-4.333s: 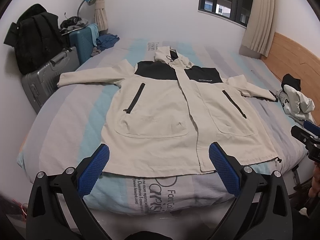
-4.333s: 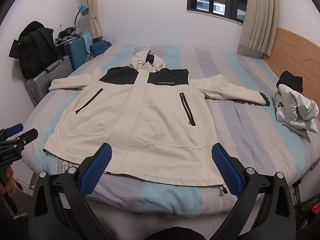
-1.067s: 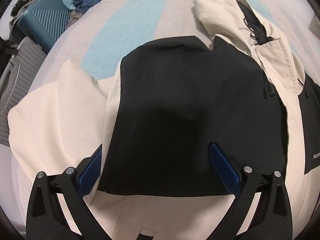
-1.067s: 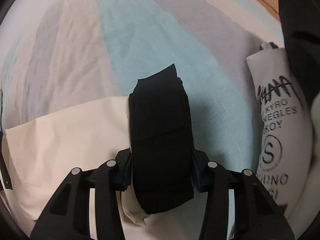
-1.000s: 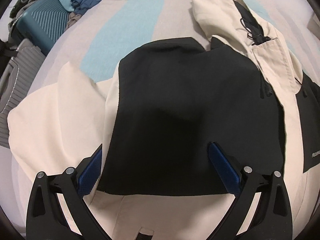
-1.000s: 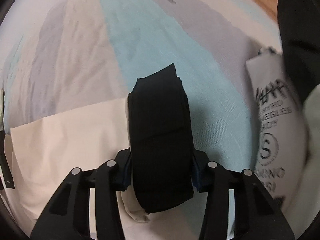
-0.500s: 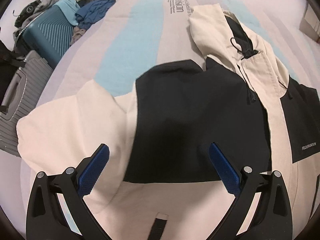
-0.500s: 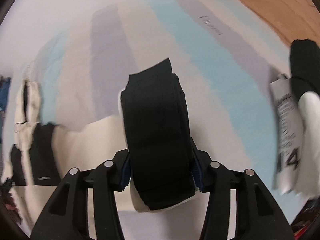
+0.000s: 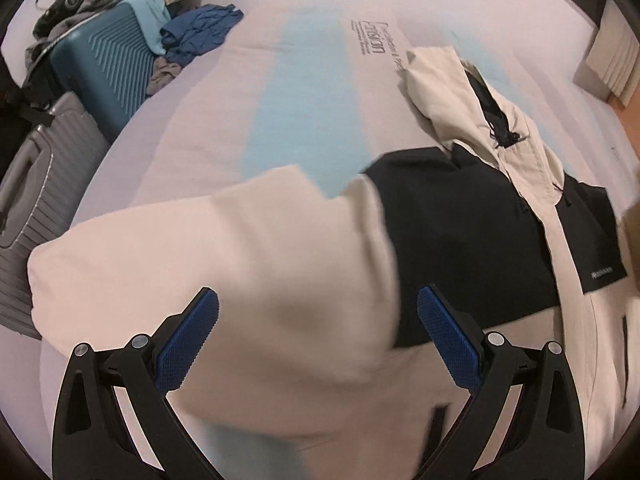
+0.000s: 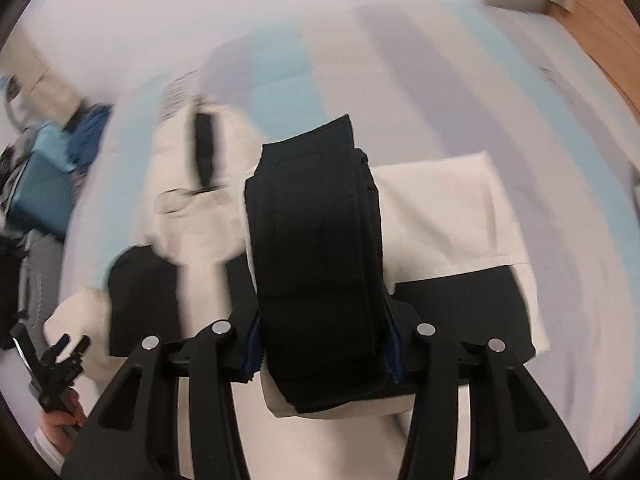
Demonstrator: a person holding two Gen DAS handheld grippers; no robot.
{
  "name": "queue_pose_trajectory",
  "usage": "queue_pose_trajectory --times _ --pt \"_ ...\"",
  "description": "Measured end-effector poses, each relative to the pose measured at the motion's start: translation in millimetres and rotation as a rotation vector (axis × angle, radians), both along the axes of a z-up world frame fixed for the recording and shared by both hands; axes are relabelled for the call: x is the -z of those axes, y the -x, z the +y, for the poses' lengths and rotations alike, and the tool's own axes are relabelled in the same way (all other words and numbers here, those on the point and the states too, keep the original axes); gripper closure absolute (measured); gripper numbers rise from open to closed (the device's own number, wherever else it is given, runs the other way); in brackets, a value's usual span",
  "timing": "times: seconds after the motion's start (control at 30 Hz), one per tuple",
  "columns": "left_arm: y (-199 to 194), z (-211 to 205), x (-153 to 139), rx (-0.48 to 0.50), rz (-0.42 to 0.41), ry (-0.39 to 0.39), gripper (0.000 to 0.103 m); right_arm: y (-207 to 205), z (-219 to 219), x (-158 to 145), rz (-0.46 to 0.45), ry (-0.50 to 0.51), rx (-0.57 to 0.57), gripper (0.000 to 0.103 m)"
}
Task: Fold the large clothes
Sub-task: 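Carry the sleeve cuff with the right tool across the jacket body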
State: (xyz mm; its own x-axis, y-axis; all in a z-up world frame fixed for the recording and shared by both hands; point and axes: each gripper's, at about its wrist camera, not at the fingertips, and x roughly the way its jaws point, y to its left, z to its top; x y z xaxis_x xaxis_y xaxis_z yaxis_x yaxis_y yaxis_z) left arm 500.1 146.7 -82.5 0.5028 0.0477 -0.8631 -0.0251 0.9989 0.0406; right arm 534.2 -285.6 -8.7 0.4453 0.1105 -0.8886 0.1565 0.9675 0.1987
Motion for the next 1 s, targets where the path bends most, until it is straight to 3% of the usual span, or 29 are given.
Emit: queue_pose_trajectory --times 0.2,0.33,0.5,0.83,1.0 --pt "25 76 -13 -0.012 -0.004 -0.012 0.006 -21 133 3 0.003 -0.009 -0.079 0.06" --pt "34 126 -16 -0.01 -0.024 -0.044 0.006 -29 202 19 0.024 -0.003 -0.119 0.06" --pt "48 202 -9 -0.086 -0.03 -0.044 0.006 -39 270 48 0.065 0.033 -0.172 0.06" --pt "86 311 4 -0.282 -0.009 -0.055 0.006 -25 339 90 0.13 0.155 -0.236 0.06" --pt "101 345 9 -0.352 -0.006 -0.037 0.006 -22 362 112 0.169 0.202 -0.286 0.05"
